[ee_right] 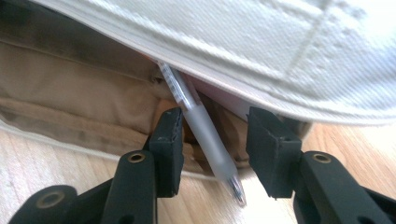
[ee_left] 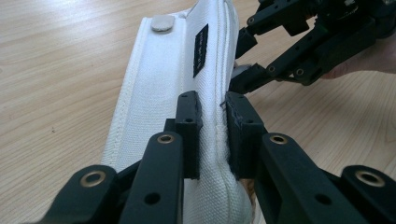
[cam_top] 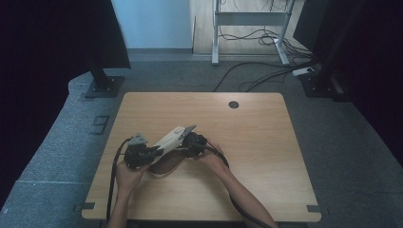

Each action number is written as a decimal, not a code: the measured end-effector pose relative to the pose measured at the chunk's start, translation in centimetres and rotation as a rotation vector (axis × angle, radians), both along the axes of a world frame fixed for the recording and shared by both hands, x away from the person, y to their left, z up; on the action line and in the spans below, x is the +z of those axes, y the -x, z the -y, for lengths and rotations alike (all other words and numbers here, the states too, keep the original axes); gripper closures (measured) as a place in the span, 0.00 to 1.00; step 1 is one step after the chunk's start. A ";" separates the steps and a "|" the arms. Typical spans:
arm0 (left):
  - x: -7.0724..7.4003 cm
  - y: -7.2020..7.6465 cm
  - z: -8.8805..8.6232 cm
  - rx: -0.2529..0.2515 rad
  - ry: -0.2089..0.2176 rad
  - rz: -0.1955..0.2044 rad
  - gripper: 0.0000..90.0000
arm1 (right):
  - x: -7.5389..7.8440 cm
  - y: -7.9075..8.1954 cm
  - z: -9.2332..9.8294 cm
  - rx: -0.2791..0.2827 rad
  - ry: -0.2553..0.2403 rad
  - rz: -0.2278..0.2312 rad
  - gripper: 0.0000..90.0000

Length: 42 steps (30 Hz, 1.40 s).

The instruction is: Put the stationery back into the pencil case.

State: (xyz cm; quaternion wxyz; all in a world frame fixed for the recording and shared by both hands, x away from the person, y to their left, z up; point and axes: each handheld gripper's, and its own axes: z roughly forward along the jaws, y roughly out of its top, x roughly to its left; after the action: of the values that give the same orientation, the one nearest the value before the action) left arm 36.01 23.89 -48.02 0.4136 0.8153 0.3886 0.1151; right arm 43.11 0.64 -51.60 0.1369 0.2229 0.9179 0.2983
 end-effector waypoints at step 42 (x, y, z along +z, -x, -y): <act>-1.4 0.1 1.5 -0.054 -0.037 -0.036 0.75 | -0.3 0.0 5.2 -0.096 -0.047 -0.042 0.65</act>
State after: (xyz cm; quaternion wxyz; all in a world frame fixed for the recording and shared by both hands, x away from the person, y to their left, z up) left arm 35.87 22.38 -49.47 0.3945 0.8349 0.3715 0.0964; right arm 43.12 -4.55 -51.90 0.1267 0.2762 0.9015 0.3082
